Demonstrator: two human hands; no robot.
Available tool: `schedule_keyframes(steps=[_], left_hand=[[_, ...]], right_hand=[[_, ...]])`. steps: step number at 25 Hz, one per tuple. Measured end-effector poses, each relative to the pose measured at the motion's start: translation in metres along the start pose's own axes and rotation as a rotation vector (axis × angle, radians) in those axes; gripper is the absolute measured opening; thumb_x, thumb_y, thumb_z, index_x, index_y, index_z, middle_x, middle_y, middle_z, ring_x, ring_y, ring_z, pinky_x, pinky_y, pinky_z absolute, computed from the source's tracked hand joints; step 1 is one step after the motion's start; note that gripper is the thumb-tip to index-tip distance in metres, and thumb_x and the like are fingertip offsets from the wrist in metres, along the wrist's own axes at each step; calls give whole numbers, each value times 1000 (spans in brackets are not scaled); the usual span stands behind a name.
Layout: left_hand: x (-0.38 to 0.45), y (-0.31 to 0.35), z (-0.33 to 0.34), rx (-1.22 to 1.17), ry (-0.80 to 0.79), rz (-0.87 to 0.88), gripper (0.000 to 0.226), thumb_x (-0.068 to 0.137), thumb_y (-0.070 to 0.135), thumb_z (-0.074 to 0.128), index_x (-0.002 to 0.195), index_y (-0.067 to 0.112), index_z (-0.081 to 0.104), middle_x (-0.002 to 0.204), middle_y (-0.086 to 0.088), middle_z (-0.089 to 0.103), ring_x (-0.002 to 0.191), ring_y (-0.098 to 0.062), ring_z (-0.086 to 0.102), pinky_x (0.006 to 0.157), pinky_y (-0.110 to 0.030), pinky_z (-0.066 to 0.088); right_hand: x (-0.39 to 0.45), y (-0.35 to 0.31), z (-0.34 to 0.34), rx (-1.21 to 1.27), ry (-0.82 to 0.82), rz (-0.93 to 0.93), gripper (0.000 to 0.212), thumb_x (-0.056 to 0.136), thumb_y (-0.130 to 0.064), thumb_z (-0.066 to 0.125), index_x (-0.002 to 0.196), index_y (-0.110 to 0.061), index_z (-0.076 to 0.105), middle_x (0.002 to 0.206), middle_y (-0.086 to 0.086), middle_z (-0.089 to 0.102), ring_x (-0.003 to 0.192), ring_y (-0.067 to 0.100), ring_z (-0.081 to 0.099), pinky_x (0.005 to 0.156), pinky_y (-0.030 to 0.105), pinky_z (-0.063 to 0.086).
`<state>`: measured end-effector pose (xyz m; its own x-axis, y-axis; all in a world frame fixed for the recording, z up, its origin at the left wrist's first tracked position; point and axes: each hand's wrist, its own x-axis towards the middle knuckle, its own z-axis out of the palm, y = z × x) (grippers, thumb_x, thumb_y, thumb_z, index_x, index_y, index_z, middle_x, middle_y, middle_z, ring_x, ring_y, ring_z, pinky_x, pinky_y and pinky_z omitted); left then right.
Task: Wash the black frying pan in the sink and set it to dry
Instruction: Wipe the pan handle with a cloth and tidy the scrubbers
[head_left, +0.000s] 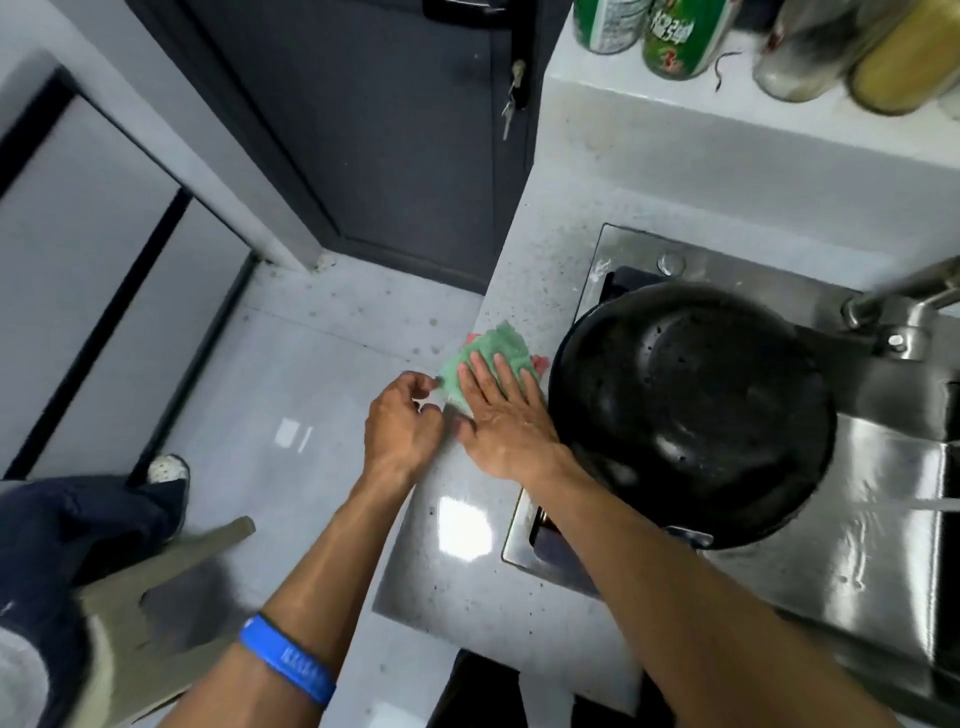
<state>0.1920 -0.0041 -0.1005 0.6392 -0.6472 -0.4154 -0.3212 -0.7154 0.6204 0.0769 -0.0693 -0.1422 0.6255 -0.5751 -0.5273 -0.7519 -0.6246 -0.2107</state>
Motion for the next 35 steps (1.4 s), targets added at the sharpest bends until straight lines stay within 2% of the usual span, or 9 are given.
schedule_keyframes(steps=[9, 12, 15, 18, 20, 25, 28, 32, 35], left_hand=[[59, 51, 34, 242, -233, 426, 60, 77, 14, 64, 135, 20, 51, 128, -1, 60, 116, -23, 56, 87, -25, 46], [83, 72, 49, 517, -296, 495, 84, 77, 27, 70, 149, 17, 29, 149, -6, 37, 138, -30, 36, 107, -36, 40], [106, 108, 54, 797, -422, 504, 112, 78, 33, 76, 155, 16, -3, 163, -6, -5, 150, -29, 0, 122, -40, 13], [115, 134, 62, 1018, -534, 430, 121, 79, 24, 79, 151, 4, -15, 158, -14, -25, 148, -31, -14, 117, -39, 22], [112, 147, 71, 1090, -551, 406, 105, 87, 11, 70, 148, -6, -14, 155, -27, -24, 146, -41, -13, 112, -42, 33], [103, 165, 72, 1263, -530, 482, 85, 94, 9, 59, 145, -15, -5, 152, -40, -9, 143, -51, -4, 115, -44, 23], [104, 163, 72, 1266, -544, 448, 95, 90, 11, 67, 145, -15, -7, 151, -41, -11, 143, -52, -3, 114, -41, 28], [106, 157, 76, 1212, -580, 426, 106, 85, 12, 72, 146, -11, -11, 150, -39, -20, 143, -51, -6, 111, -42, 35], [109, 148, 71, 1155, -607, 416, 119, 81, 20, 78, 146, -6, -18, 150, -31, -30, 143, -45, -15, 113, -44, 34]], right_hand=[[87, 48, -86, 103, 9, 246, 68, 105, -34, 24, 160, -8, -6, 167, 11, -16, 154, 26, -16, 124, 42, -9], [109, 78, -105, 276, 13, 220, 65, 105, -32, 23, 161, -11, -3, 168, 7, -16, 154, 22, -15, 123, 40, -9], [135, 106, -123, 337, 15, 231, 63, 106, -34, 21, 161, -15, -4, 167, 4, -19, 154, 21, -16, 122, 39, -11], [164, 122, -149, 401, 22, 275, 62, 107, -40, 19, 161, -19, -2, 167, -1, -18, 154, 20, -16, 123, 43, -11], [167, 126, -157, 434, 32, 246, 62, 107, -44, 18, 161, -20, 0, 168, -3, -16, 155, 19, -14, 122, 44, -9], [115, 216, -119, 249, 165, 447, 68, 104, -48, 0, 160, -13, 16, 169, 11, 3, 155, 34, 5, 122, 55, 11], [107, 223, -122, 404, 127, 622, 65, 104, -43, 22, 160, -13, 7, 169, 11, -1, 155, 35, 3, 122, 55, 5], [130, 182, -142, 397, 33, 394, 65, 104, -40, 17, 161, -16, 0, 168, 4, -14, 155, 26, -12, 121, 52, -6], [117, 224, -134, 322, -45, 326, 70, 96, -39, 2, 159, -11, 10, 168, 10, -11, 155, 33, -9, 122, 59, 5]])
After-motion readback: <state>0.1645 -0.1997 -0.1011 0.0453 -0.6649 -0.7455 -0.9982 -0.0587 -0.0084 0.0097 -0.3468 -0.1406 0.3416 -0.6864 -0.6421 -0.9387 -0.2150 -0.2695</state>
